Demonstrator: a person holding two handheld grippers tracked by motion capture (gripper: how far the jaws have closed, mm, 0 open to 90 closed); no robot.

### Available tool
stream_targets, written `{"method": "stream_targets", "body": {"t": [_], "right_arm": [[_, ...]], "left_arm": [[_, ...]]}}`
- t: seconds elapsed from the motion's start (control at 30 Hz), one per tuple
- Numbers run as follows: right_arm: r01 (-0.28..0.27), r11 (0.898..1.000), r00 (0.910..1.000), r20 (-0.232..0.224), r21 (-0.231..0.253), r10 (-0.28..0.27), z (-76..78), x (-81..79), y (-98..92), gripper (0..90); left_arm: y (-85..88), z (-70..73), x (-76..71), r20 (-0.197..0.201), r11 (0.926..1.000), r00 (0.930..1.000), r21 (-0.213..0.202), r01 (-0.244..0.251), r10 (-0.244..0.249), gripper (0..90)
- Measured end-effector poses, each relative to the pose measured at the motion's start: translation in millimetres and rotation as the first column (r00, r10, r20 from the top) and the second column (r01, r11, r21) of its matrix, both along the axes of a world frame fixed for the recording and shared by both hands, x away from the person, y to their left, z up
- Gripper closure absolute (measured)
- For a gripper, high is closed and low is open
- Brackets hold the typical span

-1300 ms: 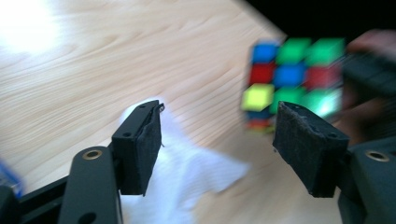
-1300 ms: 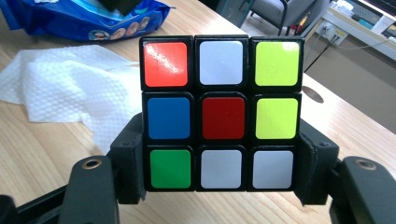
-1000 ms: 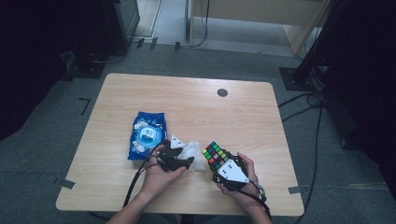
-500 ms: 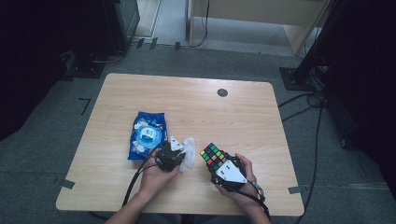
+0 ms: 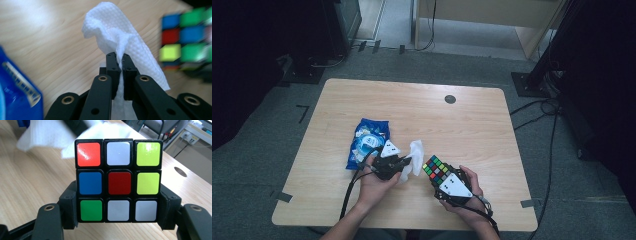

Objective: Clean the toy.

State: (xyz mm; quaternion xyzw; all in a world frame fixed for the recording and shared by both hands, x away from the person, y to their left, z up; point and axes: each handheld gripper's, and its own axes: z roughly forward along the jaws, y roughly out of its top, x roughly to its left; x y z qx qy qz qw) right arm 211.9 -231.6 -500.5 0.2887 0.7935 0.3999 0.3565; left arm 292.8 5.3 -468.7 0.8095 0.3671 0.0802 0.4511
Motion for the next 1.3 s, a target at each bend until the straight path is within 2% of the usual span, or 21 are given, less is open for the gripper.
{"method": "stream_targets", "body": {"t": [0.03, 0.1, 0.13, 0.3, 0.37, 0.43, 0.47, 0.53, 0.63, 0.7, 0.83, 0.9, 1.03, 1.1, 1.17, 1.2, 1.27, 1.3], "right_arm": [[-0.007, 1.0, 1.0, -0.001, -0.002, 0.007, -0.4, -0.1, 1.1, 35.0], [-0.016, 1.0, 0.9999, -0.003, -0.003, 0.016, -1.4, -0.7, 4.1, 35.0], [-0.019, 1.0, 0.9998, -0.007, -0.004, 0.019, -1.7, -1.5, 6.1, 35.0], [-0.049, 0.999, 0.9988, 0.0, -0.002, 0.049, -1.0, -5.3, 16.3, 35.0], [-0.062, 0.998, 0.9981, 0.003, -0.009, 0.062, -0.9, -8.1, 20.9, 35.0], [-0.07, 0.997, 0.9975, 0.008, -0.027, 0.07, -1.7, -9.7, 24.2, 35.0], [-0.067, 0.997, 0.9977, 0.008, -0.031, 0.067, -2.1, -10.1, 24.9, 35.0], [-0.06, 0.998, 0.9981, 0.007, -0.026, 0.06, -2.4, -9.4, 25.1, 35.0], [-0.054, 0.998, 0.9985, 0.012, -0.01, 0.054, -0.3, -8.8, 22.8, 35.0], [-0.048, 0.999, 0.9988, 0.009, -0.012, 0.048, 0.0, -8.8, 21.8, 35.0], [-0.045, 0.999, 0.9989, 0.011, -0.017, 0.046, -0.7, -9.4, 21.6, 35.0], [-0.045, 0.999, 0.9989, 0.015, -0.005, 0.045, 0.2, -9.6, 21.8, 35.0], [-0.043, 0.999, 0.9987, 0.026, 0.006, 0.043, 2.5, -10.1, 20.2, 35.0], [-0.04, 0.999, 0.9988, 0.029, 0.017, 0.039, 3.9, -10.5, 19.0, 35.0], [-0.038, 0.999, 0.9988, 0.031, 0.017, 0.038, 4.8, -10.7, 18.5, 35.0], [-0.036, 0.999, 0.9989, 0.031, 0.013, 0.035, 4.4, -10.9, 18.4, 35.0], [-0.035, 0.999, 0.9988, 0.034, 0.012, 0.035, 3.8, -11.5, 18.4, 35.1], [-0.04, 0.999, 0.9986, 0.036, 0.009, 0.04, 3.9, -11.7, 18.4, 35.1]], "left_arm": [[0.6, 5.0, -2.0, 0.001, 0.999, 0.9998, -0.041, 0.019, -0.019, 88.4], [0.3, 15.2, -7.5, 0.023, 0.9962, 0.9992, -0.081, 0.034, -0.033, 88.4], [-0.7, 18.3, -9.5, 0.021, 0.9935, 0.9984, -0.1, 0.054, -0.052, 88.4], [-12.2, 20.8, -18.2, 0.028, 0.9858, 0.993, -0.121, 0.117, -0.115, 88.3], [-14.5, 21.8, -20.9, 0.021, 0.9791, 0.9898, -0.146, 0.142, -0.141, 88.2], [-16.4, 26.5, -25.1, 0.008, 0.9648, 0.9846, -0.198, 0.173, -0.175, 88.2], [-17.6, 29.0, -27.2, 0.012, 0.9598, 0.9822, -0.21, 0.186, -0.188, 88.1], [-20.5, 32.2, -31.0, 0.025, 0.9567, 0.9786, -0.207, 0.205, -0.204, 88.0], [-23.2, 28.8, -30.9, 0.033, 0.9609, 0.976, -0.171, 0.218, -0.215, 87.2], [-22.4, 25.2, -28.1, 0.015, 0.9586, 0.9767, -0.189, 0.213, -0.214, 86.6], [-20.7, 24.0, -26.5, 0.018, 0.9582, 0.9781, -0.198, 0.207, -0.207, 85.3], [-18.7, 24.4, -25.0, 0.012, 0.9538, 0.9775, -0.217, 0.208, -0.21, 84.8], [-13.8, 23.5, -21.2, -0.001, 0.9608, 0.9836, -0.214, 0.176, -0.18, 85.0], [-13.9, 22.0, -20.1, -0.006, 0.9657, 0.9847, -0.196, 0.17, -0.174, 85.2], [-15.9, 20.1, -21.1, 0.016, 0.9759, 0.9877, -0.152, 0.156, -0.155, 85.4], [-17.8, 18.5, -21.6, 0.036, 0.9848, 0.9899, -0.103, 0.14, -0.137, 85.6], [-19.1, 14.0, -20.3, 0.051, 0.9922, 0.9926, -0.053, 0.113, -0.11, 86.0], [-18.5, 11.7, -18.6, 0.048, 0.9936, 0.9933, -0.038, 0.107, -0.105, 86.1]]}}
